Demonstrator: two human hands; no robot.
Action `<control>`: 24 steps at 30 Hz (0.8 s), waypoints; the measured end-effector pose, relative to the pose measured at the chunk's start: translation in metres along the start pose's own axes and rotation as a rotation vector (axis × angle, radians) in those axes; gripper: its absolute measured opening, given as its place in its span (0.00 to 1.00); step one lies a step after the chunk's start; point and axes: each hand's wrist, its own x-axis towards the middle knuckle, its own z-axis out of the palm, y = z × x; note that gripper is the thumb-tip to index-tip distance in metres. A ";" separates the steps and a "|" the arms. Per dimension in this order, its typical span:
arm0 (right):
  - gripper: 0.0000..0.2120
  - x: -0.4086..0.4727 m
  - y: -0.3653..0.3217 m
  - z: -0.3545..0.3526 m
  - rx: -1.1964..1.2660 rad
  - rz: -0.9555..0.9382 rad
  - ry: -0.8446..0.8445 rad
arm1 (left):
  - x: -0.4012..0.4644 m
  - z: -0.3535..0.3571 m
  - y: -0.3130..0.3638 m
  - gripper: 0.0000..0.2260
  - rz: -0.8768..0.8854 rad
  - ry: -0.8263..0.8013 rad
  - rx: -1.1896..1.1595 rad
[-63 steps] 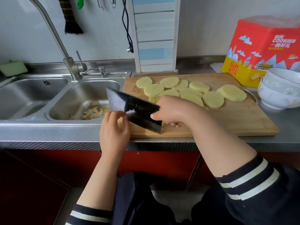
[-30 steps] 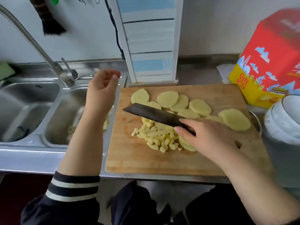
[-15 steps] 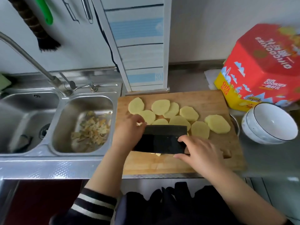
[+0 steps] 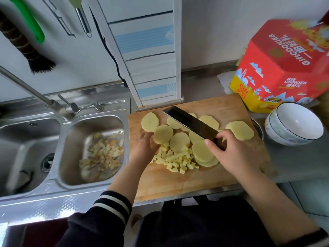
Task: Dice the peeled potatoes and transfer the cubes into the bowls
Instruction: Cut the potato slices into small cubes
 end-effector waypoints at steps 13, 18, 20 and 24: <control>0.17 -0.002 0.014 -0.014 0.265 0.100 -0.120 | 0.062 0.001 0.047 0.42 0.055 -0.200 0.542; 0.16 -0.007 0.017 -0.003 0.349 0.131 -0.130 | 0.068 -0.003 0.051 0.46 0.023 -0.229 0.587; 0.16 -0.007 0.015 -0.003 0.353 0.119 -0.133 | 0.065 -0.003 0.055 0.45 0.023 -0.203 0.600; 0.15 -0.007 0.014 0.001 0.364 0.088 -0.125 | 0.055 -0.002 0.057 0.37 0.036 -0.091 0.534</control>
